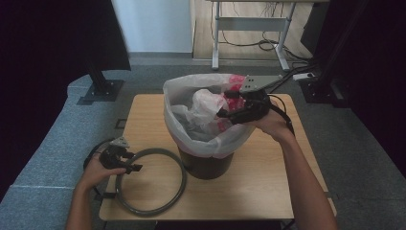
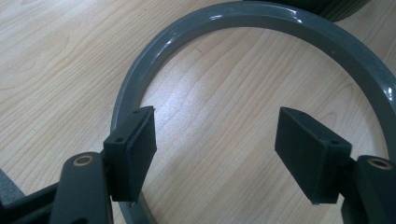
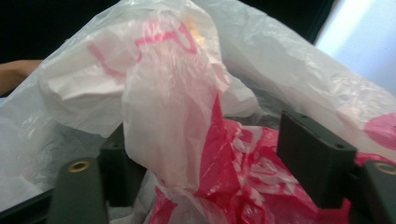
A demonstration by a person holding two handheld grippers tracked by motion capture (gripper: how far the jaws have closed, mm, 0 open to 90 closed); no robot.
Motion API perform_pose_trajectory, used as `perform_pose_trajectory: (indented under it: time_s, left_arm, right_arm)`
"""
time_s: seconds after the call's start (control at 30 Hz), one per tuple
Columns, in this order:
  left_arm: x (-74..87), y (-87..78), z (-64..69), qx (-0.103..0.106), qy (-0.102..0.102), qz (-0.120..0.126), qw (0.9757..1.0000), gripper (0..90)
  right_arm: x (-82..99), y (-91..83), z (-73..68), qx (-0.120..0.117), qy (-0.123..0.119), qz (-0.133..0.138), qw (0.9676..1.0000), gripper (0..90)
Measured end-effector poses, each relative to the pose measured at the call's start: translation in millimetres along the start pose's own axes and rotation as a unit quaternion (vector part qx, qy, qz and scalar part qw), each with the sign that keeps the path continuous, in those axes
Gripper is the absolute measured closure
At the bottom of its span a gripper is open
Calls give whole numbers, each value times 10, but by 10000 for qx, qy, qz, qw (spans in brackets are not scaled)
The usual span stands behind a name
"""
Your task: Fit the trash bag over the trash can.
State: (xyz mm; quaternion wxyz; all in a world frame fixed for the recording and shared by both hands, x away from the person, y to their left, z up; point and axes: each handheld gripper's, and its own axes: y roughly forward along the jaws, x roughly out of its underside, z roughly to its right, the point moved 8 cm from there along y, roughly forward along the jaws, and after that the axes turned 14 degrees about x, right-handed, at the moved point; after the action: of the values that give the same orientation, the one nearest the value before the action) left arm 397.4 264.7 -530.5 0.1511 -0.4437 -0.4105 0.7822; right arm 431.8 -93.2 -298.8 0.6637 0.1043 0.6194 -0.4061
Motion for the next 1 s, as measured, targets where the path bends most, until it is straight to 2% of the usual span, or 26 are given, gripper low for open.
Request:
perform_pose_trajectory:
  time_s: [0.2, 0.3, 0.43, 0.57, 0.77, 1.0]
  left_arm:
    - [1, 6, -1, 3, 7, -14, 10000, 295]
    - [-3, -1, 3, 0, 3, -1, 10000, 295]
    - [0, 5, -1, 3, 6, -13, 10000, 296]
    - [-4, 11, 2, 9, 3, -14, 10000, 295]
    - [1, 2, 1, 6, 8, -10, 10000, 295]
    - [13, 8, -9, 20, -11, -15, 10000, 295]
  right_arm:
    - [-39, -101, 49, -84, 205, 161, 9996, 176]
    - [-41, -140, 69, -91, 174, 172, 9997, 178]
    - [-41, -204, 73, -245, 68, 183, 9995, 207]
    - [-70, -264, 51, -516, -99, 183, 9984, 291]
    - [-202, -280, 10, -858, -415, -7, 9954, 328]
    - [-289, -184, -6, -971, -543, -175, 9936, 341]
